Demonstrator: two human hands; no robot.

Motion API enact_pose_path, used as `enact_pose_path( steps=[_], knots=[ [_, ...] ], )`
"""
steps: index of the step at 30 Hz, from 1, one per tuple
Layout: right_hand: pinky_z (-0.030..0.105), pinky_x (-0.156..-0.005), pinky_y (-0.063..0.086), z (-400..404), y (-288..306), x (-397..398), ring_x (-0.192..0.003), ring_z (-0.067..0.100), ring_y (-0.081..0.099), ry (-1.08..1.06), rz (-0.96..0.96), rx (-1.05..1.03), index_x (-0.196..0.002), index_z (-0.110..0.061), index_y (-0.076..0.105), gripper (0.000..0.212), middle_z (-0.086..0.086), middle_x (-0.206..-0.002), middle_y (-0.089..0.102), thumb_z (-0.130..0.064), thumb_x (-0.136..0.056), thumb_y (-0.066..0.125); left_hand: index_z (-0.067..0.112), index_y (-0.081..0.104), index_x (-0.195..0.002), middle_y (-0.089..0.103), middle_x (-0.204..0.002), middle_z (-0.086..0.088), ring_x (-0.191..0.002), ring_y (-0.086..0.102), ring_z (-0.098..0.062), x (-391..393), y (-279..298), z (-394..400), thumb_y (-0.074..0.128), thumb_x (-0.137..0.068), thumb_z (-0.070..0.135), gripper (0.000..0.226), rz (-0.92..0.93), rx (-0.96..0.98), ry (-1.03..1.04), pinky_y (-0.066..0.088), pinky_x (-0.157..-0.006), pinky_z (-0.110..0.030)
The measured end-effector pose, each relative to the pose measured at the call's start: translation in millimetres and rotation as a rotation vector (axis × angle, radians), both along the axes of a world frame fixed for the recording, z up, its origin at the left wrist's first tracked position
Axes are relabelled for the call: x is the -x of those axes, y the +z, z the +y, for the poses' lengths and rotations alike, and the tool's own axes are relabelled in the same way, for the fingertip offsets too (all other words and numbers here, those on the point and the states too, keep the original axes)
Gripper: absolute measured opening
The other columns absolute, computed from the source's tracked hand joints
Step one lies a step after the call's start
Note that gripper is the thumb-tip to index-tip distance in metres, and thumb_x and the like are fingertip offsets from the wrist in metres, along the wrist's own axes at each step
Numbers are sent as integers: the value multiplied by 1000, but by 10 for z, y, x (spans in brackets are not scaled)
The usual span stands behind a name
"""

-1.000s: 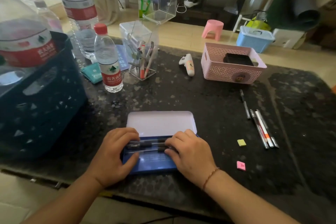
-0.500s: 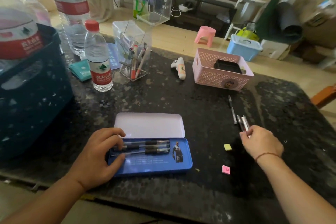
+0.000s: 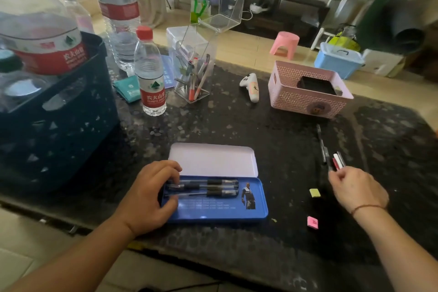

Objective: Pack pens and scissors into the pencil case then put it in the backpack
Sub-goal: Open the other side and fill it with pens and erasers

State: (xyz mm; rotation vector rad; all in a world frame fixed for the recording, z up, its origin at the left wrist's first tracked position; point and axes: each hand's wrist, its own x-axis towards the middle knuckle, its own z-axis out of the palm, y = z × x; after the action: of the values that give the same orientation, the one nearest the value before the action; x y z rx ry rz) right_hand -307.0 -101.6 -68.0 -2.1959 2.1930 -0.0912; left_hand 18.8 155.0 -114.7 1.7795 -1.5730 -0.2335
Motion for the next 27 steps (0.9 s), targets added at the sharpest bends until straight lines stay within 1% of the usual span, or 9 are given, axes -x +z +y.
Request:
enact_pose_path(
  steps=[2, 4, 8, 11, 16, 20, 22, 24, 27],
  knots=[
    [31, -56, 45, 220, 110, -166, -64, 20, 55, 194, -143, 43, -77, -25, 63, 30, -2, -69, 60, -48, -90, 47, 37, 48, -92, 55, -116, 13, -114, 48, 0, -2, -3, 1, 56, -73, 33, 21, 5, -10, 2, 34, -101, -20],
    [31, -54, 45, 524, 147, -418, -66, 18, 55, 503, -212, 144, -72, -26, 61, 29, -6, -70, 60, -47, -89, 49, 39, 47, -91, 55, -116, 14, -115, 48, 1, -2, -4, -2, 55, -74, 35, 20, 11, -27, 5, 33, -100, -18],
    [27, -43, 44, 1011, 11, -865, -64, 12, 56, 1147, -116, 363, -71, -27, 62, 24, -9, -69, 60, -45, -82, 50, 44, 46, -91, 53, -116, 20, -116, 49, 0, -7, -11, -2, 55, -76, 37, 19, 30, -39, 5, 34, -100, -11],
    [26, -45, 43, 1067, -105, -990, -68, 11, 56, 1350, -22, 341, -77, -27, 63, 24, -8, -75, 63, -43, -86, 47, 43, 47, -93, 50, -120, 24, -116, 50, -1, -16, -26, 1, 54, -76, 33, 21, 59, -21, -11, 37, -102, -15],
    [29, -52, 49, 1102, -140, -1201, -76, 13, 57, 1405, 37, 266, -86, -25, 65, 29, -6, -84, 65, -45, -88, 43, 34, 51, -97, 54, -120, 14, -116, 51, -5, -47, -55, 12, 46, -76, 27, 22, 89, 15, -16, 46, -99, -37],
    [27, -50, 45, 1153, -138, -1333, -72, 16, 57, 1323, -65, 228, -83, -21, 63, 27, -2, -80, 65, -48, -79, 62, 40, 49, -97, 55, -118, 15, -114, 54, -5, -49, -59, -19, 59, -77, 41, 23, 47, 39, -27, 45, -96, -32],
    [27, -49, 43, 1125, -114, -1267, -71, 15, 55, 1262, -108, 230, -81, -23, 61, 33, -3, -78, 63, -55, -78, 59, 40, 49, -97, 54, -118, 18, -113, 55, -5, -46, -66, -32, 61, -76, 42, 24, 44, 49, -27, 45, -96, -30],
    [30, -52, 48, 979, -79, -1075, -73, 14, 55, 1127, -187, 203, -81, -25, 60, 35, -5, -78, 62, -58, -82, 52, 39, 49, -97, 54, -120, 19, -112, 55, -5, -46, -70, -40, 61, -76, 42, 24, 53, 60, -29, 45, -95, -29],
    [34, -60, 50, 510, -54, -610, -78, 19, 59, 702, -274, 227, -81, -24, 60, 25, -5, -79, 63, -49, -83, 55, 35, 51, -96, 56, -118, 15, -111, 56, -6, -45, -76, -42, 61, -77, 41, 23, 52, 71, -44, 45, -95, -25]
  ],
)
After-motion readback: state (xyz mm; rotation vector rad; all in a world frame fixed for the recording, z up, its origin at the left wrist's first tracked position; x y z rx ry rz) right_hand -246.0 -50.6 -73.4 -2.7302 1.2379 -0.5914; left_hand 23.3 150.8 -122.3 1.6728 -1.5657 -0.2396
